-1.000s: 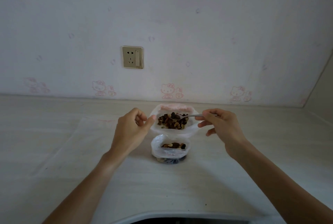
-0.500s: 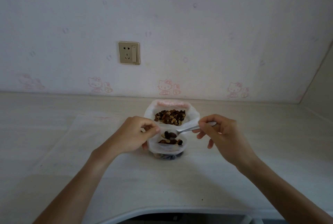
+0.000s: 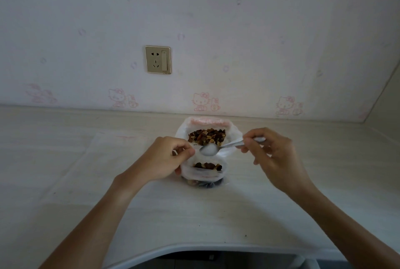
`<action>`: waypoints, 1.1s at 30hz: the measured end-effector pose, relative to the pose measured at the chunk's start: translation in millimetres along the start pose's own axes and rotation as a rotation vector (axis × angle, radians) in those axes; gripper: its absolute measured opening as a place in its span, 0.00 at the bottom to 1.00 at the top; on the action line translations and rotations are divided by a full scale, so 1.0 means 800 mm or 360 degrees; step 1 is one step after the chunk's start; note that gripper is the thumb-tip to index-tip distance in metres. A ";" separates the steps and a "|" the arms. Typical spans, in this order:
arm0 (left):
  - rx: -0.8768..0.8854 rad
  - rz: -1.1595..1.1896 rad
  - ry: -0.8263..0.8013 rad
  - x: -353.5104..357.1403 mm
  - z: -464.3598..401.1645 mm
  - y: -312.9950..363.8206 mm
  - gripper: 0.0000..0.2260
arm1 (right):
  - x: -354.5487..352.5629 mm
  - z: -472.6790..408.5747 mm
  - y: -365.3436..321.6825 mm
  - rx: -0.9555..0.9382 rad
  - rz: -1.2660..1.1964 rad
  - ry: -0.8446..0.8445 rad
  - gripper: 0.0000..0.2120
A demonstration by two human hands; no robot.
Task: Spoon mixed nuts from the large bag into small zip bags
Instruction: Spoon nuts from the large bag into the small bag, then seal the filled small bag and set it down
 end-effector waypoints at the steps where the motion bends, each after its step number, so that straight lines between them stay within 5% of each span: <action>1: 0.0000 -0.0005 0.0000 0.000 0.000 -0.001 0.08 | -0.003 -0.006 0.017 0.0125 -0.0142 0.0048 0.03; 6: -0.0030 0.0013 -0.0032 0.002 -0.002 -0.004 0.10 | 0.002 -0.027 0.087 0.0661 -0.0453 0.0231 0.05; 10: -0.0186 -0.0001 -0.0123 0.005 0.001 -0.009 0.23 | 0.027 -0.033 0.122 0.0919 -0.0363 0.0154 0.06; 15: -0.0652 0.0297 -0.0440 0.016 0.018 -0.036 0.25 | 0.040 -0.042 0.123 0.0875 0.0130 -0.0116 0.08; 20: -0.0683 0.0620 -0.0679 0.030 0.027 -0.026 0.28 | 0.045 -0.035 0.119 0.0916 0.0381 -0.0376 0.15; 25: -0.0787 0.0896 -0.0764 0.037 0.034 -0.028 0.25 | 0.026 -0.024 0.113 0.0934 0.0695 -0.0297 0.20; 28: -0.0833 0.1002 -0.0764 0.040 0.035 -0.029 0.24 | 0.033 -0.012 0.103 0.0989 0.0423 -0.0272 0.12; 33: -0.0874 0.1265 -0.0690 0.045 0.033 -0.030 0.25 | 0.084 0.021 0.095 0.1291 -0.0385 -0.0733 0.12</action>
Point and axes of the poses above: each hand's wrist, its own z-axis away from the middle knuckle, its own x-axis out of the palm, y = z × x, the point moved 9 cm from there along -z, towards the middle knuckle, and after that the axes turned 8 degrees about -y, right-handed, at the moved point
